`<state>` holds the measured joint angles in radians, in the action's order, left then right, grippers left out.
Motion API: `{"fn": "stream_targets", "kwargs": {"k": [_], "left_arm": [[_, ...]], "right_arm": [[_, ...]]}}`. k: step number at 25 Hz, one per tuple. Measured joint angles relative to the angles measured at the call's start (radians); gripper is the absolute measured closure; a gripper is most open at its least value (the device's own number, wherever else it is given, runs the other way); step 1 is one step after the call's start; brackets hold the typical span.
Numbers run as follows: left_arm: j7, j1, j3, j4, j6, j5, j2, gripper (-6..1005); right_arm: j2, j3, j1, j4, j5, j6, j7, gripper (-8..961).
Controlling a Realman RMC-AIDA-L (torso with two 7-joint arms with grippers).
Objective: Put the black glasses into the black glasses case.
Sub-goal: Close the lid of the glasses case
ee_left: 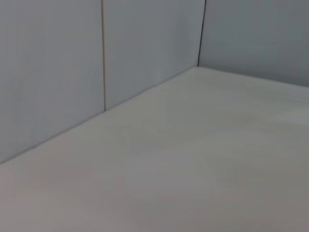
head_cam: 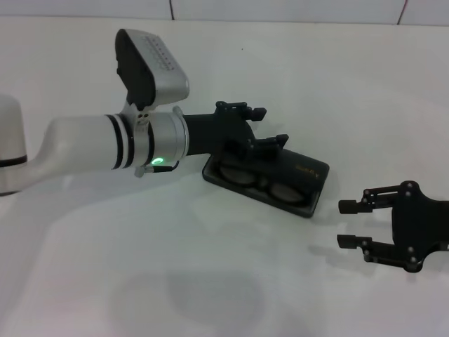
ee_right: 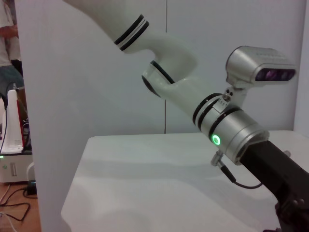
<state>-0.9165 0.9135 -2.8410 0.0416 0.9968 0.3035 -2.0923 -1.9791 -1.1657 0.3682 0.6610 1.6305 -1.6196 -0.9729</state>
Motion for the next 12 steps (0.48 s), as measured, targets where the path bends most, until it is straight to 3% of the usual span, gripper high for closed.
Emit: {"fn": "stream_targets", "kwargs": {"k": [12], "left_arm": [[0.109, -0.063, 0.003, -0.018, 0.024, 0.055, 0.000, 308]], "right_arm": [[0.002, 0.000, 0.009, 0.000, -0.001, 0.000, 0.000, 497]]}}
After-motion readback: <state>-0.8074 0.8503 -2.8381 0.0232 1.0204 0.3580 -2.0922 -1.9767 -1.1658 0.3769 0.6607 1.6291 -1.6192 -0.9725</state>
